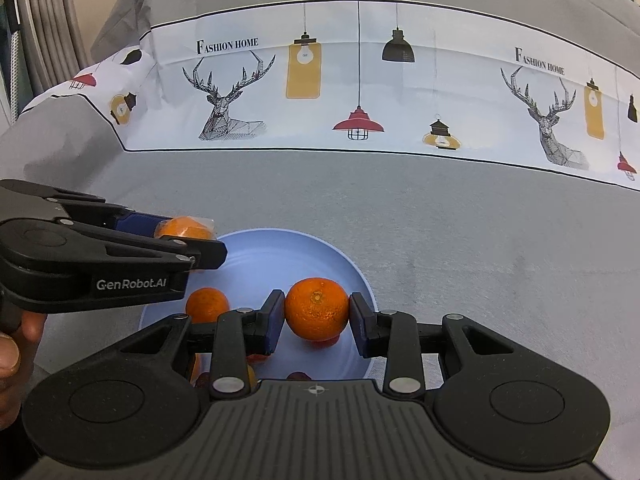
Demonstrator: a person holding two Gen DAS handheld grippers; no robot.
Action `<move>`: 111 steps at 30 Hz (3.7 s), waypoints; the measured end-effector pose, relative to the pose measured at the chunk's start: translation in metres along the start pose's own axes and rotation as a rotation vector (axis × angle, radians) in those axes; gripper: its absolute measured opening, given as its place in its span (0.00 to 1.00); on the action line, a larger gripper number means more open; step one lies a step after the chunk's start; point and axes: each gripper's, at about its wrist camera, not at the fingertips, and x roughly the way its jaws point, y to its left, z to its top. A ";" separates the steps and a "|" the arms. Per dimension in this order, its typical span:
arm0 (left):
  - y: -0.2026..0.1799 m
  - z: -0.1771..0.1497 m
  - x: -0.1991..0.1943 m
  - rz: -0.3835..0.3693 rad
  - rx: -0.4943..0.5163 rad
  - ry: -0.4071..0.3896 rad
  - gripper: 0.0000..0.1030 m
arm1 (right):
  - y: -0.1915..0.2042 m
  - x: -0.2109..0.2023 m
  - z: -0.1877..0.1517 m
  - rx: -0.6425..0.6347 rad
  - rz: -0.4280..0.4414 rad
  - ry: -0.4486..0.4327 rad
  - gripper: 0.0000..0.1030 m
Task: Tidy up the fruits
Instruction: 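Lower both held oranges toward the plate beside the other fruits, then open both grippers to drop the oranges onto the plate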
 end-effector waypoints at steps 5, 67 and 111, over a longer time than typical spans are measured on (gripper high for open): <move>0.000 -0.001 0.000 0.000 -0.001 -0.001 0.40 | 0.003 0.001 -0.001 -0.009 -0.001 0.004 0.36; -0.013 -0.005 0.004 -0.046 0.054 -0.005 0.40 | 0.011 0.011 -0.003 -0.037 -0.007 0.035 0.36; 0.012 -0.030 -0.061 0.107 -0.135 -0.009 0.95 | -0.014 -0.059 -0.009 0.077 -0.166 -0.028 0.99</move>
